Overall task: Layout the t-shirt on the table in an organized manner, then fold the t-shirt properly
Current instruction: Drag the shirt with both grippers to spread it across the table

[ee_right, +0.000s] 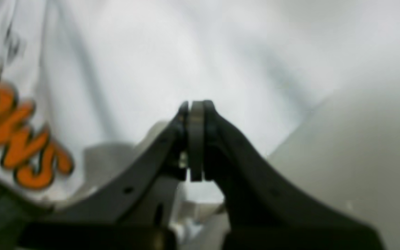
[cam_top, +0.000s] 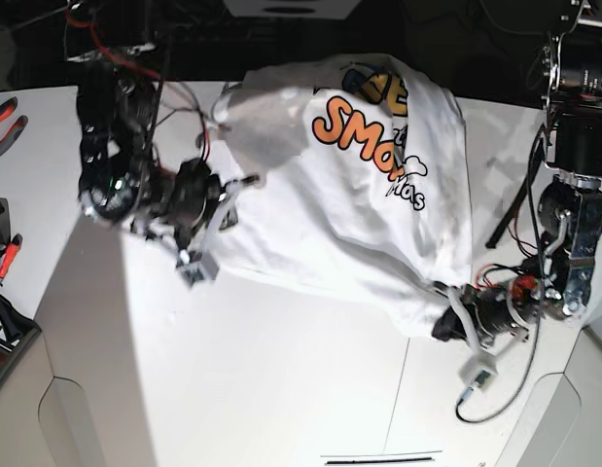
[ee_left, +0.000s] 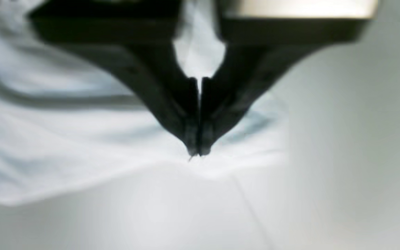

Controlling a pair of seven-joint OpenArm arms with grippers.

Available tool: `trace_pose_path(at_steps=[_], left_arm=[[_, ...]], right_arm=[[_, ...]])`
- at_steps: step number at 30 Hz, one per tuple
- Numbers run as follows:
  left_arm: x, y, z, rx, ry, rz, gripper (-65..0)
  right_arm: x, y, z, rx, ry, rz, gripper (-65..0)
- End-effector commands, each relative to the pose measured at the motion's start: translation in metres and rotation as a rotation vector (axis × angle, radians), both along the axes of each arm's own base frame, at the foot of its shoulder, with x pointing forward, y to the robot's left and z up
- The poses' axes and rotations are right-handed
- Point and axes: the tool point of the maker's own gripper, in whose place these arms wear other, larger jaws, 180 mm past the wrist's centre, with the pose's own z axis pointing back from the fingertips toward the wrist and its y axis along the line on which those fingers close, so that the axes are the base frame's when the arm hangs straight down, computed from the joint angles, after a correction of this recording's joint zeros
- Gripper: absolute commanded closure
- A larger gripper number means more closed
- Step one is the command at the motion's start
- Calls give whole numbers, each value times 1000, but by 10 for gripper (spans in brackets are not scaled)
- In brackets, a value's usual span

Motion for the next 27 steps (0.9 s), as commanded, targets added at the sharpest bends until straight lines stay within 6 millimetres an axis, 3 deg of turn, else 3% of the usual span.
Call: trace_pose_path(at_steps=[1,4,8,11,14,19,27], left_arm=[[6,1,11,7,-34,-5,0],[-12,-4,-21,100,35,-46,0],[-31,7,-64,225,139,-8,0],[-39,13,-78,253,194,16,0],[-36,19,-76,259,191,53,0],[-38,22,-79,270,212,66,0],[-34,25,-73,286,224,71,0]], right_arm=[[8,3,11,26,-58,-12,0],[-8,-4,-12,8,-36,-57,0],[-12,-10,-49,-18,46,-81,0],[-3,-13,-71,-25,103,-90,0],[25,-19,-80,-62,117,-91,0],[93,-20,-65,-121,55,-57,0],[190,8,-2,-250,-144,50,0]])
